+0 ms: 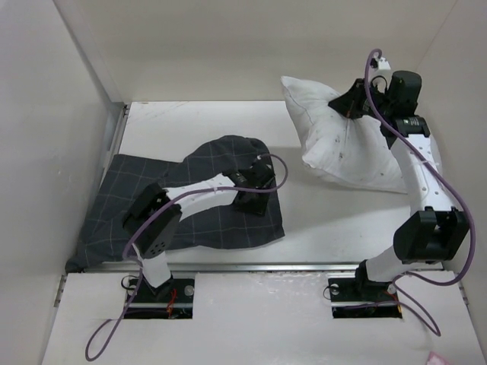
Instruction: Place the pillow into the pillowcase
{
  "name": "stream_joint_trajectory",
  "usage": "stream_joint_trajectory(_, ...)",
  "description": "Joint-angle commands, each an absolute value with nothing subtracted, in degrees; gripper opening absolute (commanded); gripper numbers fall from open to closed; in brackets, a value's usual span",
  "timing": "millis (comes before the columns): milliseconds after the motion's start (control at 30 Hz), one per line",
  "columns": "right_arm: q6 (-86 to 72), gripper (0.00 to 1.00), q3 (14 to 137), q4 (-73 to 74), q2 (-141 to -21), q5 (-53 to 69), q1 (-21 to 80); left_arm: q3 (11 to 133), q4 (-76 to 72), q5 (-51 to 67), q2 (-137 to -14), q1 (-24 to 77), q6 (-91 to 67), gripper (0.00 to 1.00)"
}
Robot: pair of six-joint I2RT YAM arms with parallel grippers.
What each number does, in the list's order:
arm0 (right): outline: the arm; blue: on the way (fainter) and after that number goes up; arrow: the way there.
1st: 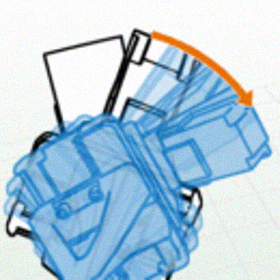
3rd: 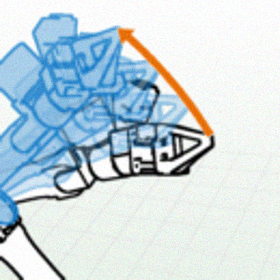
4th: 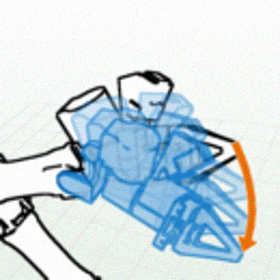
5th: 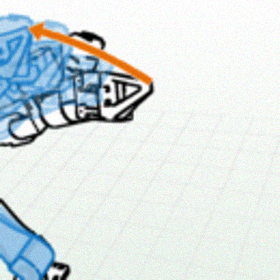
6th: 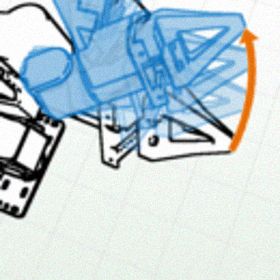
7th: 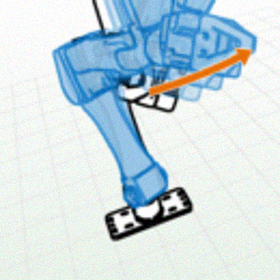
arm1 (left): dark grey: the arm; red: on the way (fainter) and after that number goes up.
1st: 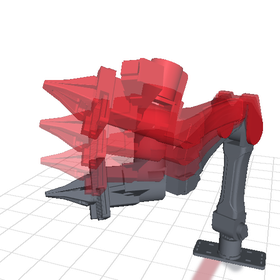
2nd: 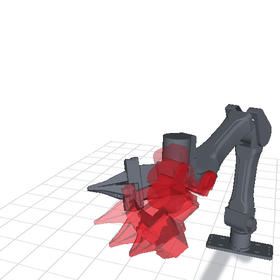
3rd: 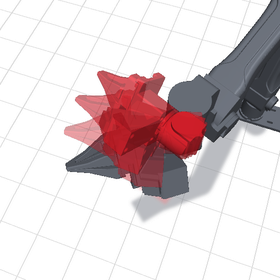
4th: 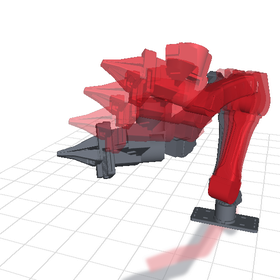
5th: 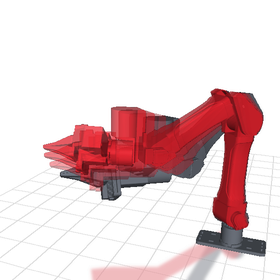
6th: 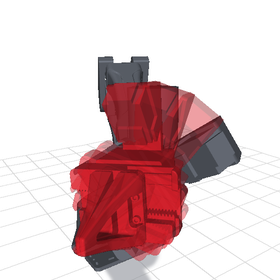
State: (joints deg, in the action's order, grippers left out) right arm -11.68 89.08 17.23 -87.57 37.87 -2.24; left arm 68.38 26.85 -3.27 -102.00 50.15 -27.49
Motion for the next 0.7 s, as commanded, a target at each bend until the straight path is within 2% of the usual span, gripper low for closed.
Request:
stream_joint_trajectory(0, -8.4, 0.0, 88.3, 10.6, -84.5, 40.2, 1.1, 72.0, 29.7, -6.3, -94.7, 50.8, -28.9, 0.52)
stream_joint_trajectory(67, -8.3, 0.0, 87.0, 10.6, -83.9, 39.6, 2.4, 74.6, 29.7, -6.3, -94.1, 50.8, -27.3, 0.6)
stream_joint_trajectory(233, -11.2, 0.0, 86.2, 7.2, -84.5, 43.3, 3.6, 84.7, 27.2, -11.7, -102.9, 50.8, -25.2, 0.69)
stream_joint_trajectory(367, -13.2, 0.0, 87.5, 7.2, -84.5, 41.1, 3.6, 91.8, 31.5, -17.2, -112.2, 50.0, -27.6, 0.68)
stream_joint_trajectory(667, -16.9, 0.0, 91.2, 7.2, -83.9, 37.7, 3.0, 89.7, 24.4, -14.0, -115.5, 47.2, -31.6, 0.65)
